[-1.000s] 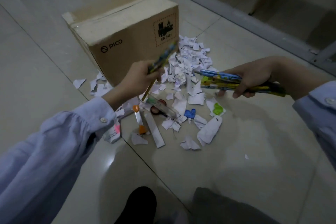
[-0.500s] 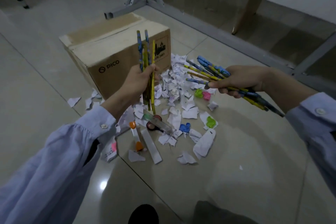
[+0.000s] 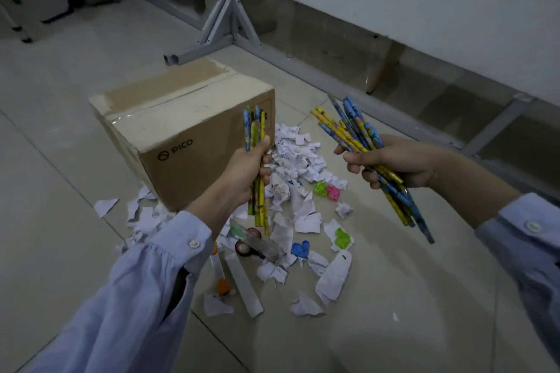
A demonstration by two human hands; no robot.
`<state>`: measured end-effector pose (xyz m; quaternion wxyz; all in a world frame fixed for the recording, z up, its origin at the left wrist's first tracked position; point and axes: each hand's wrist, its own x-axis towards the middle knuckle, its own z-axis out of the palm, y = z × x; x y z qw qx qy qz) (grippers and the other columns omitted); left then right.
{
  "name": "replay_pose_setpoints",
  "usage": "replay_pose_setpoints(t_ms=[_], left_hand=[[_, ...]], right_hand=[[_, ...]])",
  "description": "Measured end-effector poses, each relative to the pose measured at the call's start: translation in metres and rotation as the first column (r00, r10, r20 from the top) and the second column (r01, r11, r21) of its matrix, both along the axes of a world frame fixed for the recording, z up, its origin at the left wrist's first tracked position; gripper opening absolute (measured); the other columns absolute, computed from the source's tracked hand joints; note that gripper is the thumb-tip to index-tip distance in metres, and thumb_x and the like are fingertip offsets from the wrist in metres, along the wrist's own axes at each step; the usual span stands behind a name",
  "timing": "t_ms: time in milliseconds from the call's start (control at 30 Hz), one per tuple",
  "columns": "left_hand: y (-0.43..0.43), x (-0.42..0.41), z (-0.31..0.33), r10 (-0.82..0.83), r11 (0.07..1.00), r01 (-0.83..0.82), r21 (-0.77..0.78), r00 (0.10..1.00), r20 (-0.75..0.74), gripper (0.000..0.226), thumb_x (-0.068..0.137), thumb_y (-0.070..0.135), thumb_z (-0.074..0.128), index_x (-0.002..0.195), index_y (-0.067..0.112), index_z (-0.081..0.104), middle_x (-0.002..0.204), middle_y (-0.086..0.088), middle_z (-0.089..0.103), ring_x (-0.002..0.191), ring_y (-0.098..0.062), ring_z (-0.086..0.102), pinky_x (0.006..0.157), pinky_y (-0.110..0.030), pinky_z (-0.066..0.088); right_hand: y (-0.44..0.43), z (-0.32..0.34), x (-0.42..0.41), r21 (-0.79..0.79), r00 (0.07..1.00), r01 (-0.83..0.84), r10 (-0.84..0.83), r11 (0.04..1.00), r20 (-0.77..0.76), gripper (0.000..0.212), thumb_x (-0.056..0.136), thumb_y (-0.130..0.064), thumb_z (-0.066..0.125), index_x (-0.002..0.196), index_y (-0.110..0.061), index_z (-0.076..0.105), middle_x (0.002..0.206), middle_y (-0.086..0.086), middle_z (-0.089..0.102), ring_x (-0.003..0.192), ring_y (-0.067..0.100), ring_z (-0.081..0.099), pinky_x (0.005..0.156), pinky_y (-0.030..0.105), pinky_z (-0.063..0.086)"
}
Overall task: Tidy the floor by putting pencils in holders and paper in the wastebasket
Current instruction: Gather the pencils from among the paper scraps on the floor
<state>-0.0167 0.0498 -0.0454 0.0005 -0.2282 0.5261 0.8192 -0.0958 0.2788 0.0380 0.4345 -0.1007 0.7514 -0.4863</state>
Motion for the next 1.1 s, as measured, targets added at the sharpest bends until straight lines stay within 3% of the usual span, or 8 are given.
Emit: replay_pose_setpoints(t_ms=[100, 300, 500, 700, 833, 967, 1100], left_hand=[[0.006, -0.011, 0.013, 0.04, 0.999, -0.04, 0.021, 0.999, -0.002, 0.037, 0.091, 0.038, 0.059, 0.065, 0.018, 0.042, 0.049, 0.005, 0.034, 0.034, -0.008, 0.032, 0.035, -0.016, 0.032], [0.022, -0.03, 0.055, 0.012, 0.996, -0.003, 0.085, 0.995, -0.098, 0.049, 0.089, 0.034, 0.062, 0.055, 0.021, 0.03, 0.04, 0.006, 0.024, 0.03, -0.008, 0.027, 0.032, -0.013, 0.023], [0.076, -0.05, 0.128, 0.0, 0.993, 0.027, 0.118, 0.974, -0.225, 0.046, 0.094, 0.039, 0.052, 0.059, 0.021, 0.028, 0.037, 0.008, 0.025, 0.028, -0.005, 0.027, 0.029, -0.011, 0.023], [0.15, -0.073, 0.228, -0.086, 0.992, 0.113, 0.048, 0.919, -0.385, 0.044, 0.092, 0.045, 0.052, 0.061, 0.021, 0.032, 0.036, 0.01, 0.029, 0.029, -0.003, 0.031, 0.031, -0.01, 0.028], [0.216, -0.083, 0.308, -0.148, 0.986, 0.163, -0.018, 0.841, -0.52, 0.042, 0.091, 0.046, 0.054, 0.062, 0.021, 0.036, 0.037, 0.011, 0.033, 0.03, -0.003, 0.033, 0.032, -0.011, 0.03], [0.287, -0.075, 0.393, -0.198, 0.968, 0.251, -0.016, 0.721, -0.664, 0.044, 0.09, 0.047, 0.054, 0.06, 0.021, 0.036, 0.038, 0.01, 0.033, 0.031, -0.004, 0.03, 0.033, -0.014, 0.029], [0.353, -0.057, 0.462, -0.233, 0.942, 0.336, -0.017, 0.615, -0.753, 0.045, 0.09, 0.048, 0.054, 0.06, 0.02, 0.036, 0.039, 0.009, 0.033, 0.033, -0.005, 0.03, 0.035, -0.016, 0.03]], right_hand=[[0.006, 0.011, 0.002, -0.074, 0.99, 0.132, -0.135, 0.989, -0.042, 0.033, 0.077, -0.033, 0.065, 0.104, -0.017, 0.058, 0.05, -0.006, 0.047, 0.037, 0.006, 0.037, 0.037, 0.018, 0.037], [0.019, 0.043, 0.006, -0.301, 0.889, 0.418, -0.454, 0.857, -0.057, 0.012, 0.095, -0.029, 0.055, 0.094, -0.017, 0.055, 0.044, -0.01, 0.037, 0.033, 0.003, 0.031, 0.034, 0.015, 0.032], [0.069, 0.105, 0.009, -0.489, 0.787, 0.511, -0.614, 0.707, -0.066, 0.019, 0.094, -0.03, 0.057, 0.084, -0.013, 0.053, 0.044, -0.006, 0.044, 0.032, 0.005, 0.038, 0.035, 0.017, 0.038], [0.143, 0.199, 0.018, -0.572, 0.65, 0.534, -0.734, 0.623, -0.193, 0.019, 0.092, -0.027, 0.061, 0.089, -0.01, 0.054, 0.052, -0.002, 0.05, 0.035, 0.008, 0.047, 0.039, 0.019, 0.044], [0.199, 0.282, 0.035, -0.637, 0.501, 0.534, -0.815, 0.556, -0.292, 0.018, 0.093, -0.027, 0.061, 0.089, -0.012, 0.053, 0.056, -0.001, 0.049, 0.036, 0.009, 0.046, 0.039, 0.022, 0.044], [0.25, 0.365, 0.062, -0.727, 0.289, 0.487, -0.875, 0.484, -0.389, 0.02, 0.093, -0.026, 0.06, 0.084, -0.012, 0.05, 0.058, 0.001, 0.048, 0.035, 0.011, 0.045, 0.041, 0.023, 0.044], [0.287, 0.427, 0.095, -0.787, 0.069, 0.432, -0.886, 0.44, -0.458, 0.018, 0.094, -0.025, 0.059, 0.093, -0.01, 0.049, 0.061, 0.003, 0.048, 0.037, 0.013, 0.044, 0.042, 0.022, 0.044]])
